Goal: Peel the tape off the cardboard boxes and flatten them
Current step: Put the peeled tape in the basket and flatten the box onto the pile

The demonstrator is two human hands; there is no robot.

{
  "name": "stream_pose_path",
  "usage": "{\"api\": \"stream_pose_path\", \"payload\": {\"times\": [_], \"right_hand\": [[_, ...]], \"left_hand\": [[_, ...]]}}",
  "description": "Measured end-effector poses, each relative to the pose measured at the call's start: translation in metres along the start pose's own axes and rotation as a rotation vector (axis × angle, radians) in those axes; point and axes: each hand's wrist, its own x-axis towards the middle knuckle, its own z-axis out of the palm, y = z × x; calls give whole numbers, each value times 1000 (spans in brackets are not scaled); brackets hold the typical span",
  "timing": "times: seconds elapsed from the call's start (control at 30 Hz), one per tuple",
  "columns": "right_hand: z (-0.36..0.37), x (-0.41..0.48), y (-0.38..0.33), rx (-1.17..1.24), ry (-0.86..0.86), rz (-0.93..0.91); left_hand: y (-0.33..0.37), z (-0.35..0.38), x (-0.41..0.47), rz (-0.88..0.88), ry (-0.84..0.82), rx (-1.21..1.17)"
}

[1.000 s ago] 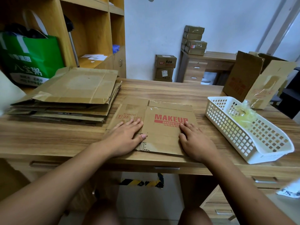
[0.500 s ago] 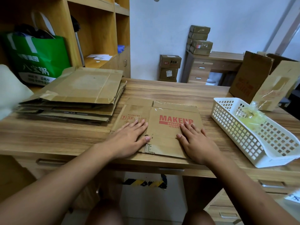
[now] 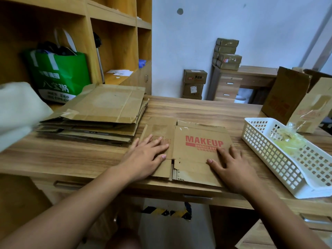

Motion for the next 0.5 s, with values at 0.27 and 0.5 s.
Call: {"api": "stream_pose_path", "payload": {"times": [0.27,0.5], "right_hand": [[-12,-8,7,156,61,99],[-24,-19,9,280,144,68]], "left_hand": [[11,-4,-15,-90,-16,-291],[14,-15,-25,-117,80,-435]]}}
